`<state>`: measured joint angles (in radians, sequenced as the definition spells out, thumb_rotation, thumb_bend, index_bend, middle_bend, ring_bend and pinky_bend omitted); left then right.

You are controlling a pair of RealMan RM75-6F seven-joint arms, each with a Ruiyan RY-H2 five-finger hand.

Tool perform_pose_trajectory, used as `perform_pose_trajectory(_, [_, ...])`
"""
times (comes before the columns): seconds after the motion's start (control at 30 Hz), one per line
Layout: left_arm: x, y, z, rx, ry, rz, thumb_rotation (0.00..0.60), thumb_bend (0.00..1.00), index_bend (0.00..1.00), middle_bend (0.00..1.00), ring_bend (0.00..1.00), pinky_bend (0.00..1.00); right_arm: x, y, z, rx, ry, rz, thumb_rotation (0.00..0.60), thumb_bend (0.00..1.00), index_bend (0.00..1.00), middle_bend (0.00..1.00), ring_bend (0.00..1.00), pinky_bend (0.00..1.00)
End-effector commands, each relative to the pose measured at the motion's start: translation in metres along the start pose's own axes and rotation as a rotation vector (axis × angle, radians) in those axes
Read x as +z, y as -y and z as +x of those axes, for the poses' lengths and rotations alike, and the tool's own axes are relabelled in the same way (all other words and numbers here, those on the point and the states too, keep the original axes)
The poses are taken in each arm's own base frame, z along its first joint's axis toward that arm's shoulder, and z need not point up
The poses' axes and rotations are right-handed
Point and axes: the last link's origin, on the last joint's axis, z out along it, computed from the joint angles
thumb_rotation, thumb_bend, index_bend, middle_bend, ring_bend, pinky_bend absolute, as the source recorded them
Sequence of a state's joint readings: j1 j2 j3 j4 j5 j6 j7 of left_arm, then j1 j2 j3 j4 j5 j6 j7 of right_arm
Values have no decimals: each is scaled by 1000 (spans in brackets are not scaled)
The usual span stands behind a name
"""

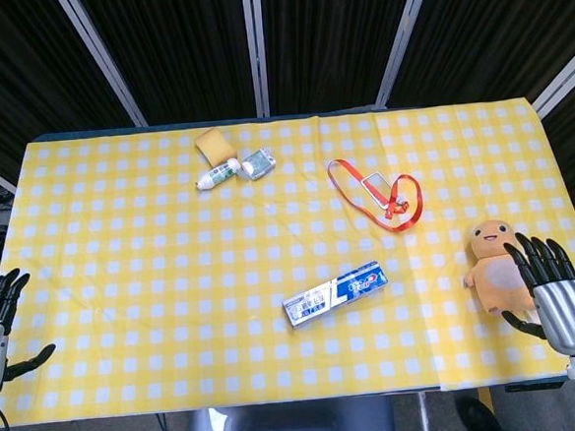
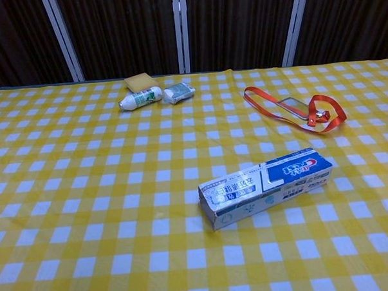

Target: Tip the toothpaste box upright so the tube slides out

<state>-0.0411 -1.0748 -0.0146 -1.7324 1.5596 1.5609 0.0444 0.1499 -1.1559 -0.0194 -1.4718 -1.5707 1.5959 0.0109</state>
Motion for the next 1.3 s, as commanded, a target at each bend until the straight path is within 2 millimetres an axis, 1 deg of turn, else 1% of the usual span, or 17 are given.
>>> perform_pose_trajectory(0.03, [-1,0,0,-2,2,-2,600,0,0,0,0,0,0,1,-1,12,4,2,600,0,0,0,0,0])
perform_pose_trajectory(0.17, [-3,0,0,-4,5,-5,600,0,0,0,0,0,1,5,-6,40,36,19,600,0,0,0,0,0])
perform_pose_trajectory(0.23, [-2,-1,0,-5,5,-6,600,0,0,0,0,0,5,12,-11,73,72,49,600,0,0,0,0,0])
perform_pose_trajectory(0.3, [-2,-1,0,-5,8,-8,600,0,0,0,0,0,13,22,-15,117,127,101,600,0,0,0,0,0])
perform_pose_trajectory(0.33, [0,-2,-1,-4,13,-10,600,0,0,0,0,0,23,32,-17,142,171,151,600,0,0,0,0,0])
perform_pose_trajectory(0.4, [2,-3,-3,0,22,-10,600,0,0,0,0,0,39,44,-18,151,214,216,600,0,0,0,0,0])
perform_pose_trajectory(0.47, [4,-3,-6,5,32,-9,600,0,0,0,0,0,62,60,-20,135,258,293,600,0,0,0,0,1])
perform_pose_trajectory(0.53, [5,-3,-7,9,37,-5,600,0,0,0,0,0,75,72,-24,117,289,337,600,0,0,0,0,13])
perform_pose_trajectory(0.63, [7,-1,-9,13,45,11,600,0,0,0,0,0,101,95,-35,77,364,397,600,0,0,11,0,47])
perform_pose_trajectory(0.73, [8,-1,-9,19,45,18,600,0,0,0,0,0,119,117,-46,55,437,429,600,0,11,35,0,78])
perform_pose_trajectory(0.83, [9,-1,-10,21,49,24,600,0,0,0,0,0,133,136,-57,35,473,455,600,0,25,56,0,93])
perform_pose_trajectory(1.0, [11,2,-13,22,62,42,600,0,0,0,0,0,146,152,-77,-17,517,465,600,0,36,63,0,94])
perform_pose_trajectory(1.13, [13,3,-15,26,74,50,600,0,0,0,0,0,150,162,-92,-41,545,464,600,0,59,85,0,105])
perform_pose_trajectory(1.23, [14,4,-16,28,78,52,600,0,0,0,0,0,150,172,-97,-33,548,470,600,0,94,130,13,136])
perform_pose_trajectory(1.3, [14,4,-17,30,79,53,600,0,0,0,0,0,150,178,-100,-29,548,477,600,0,131,171,52,166])
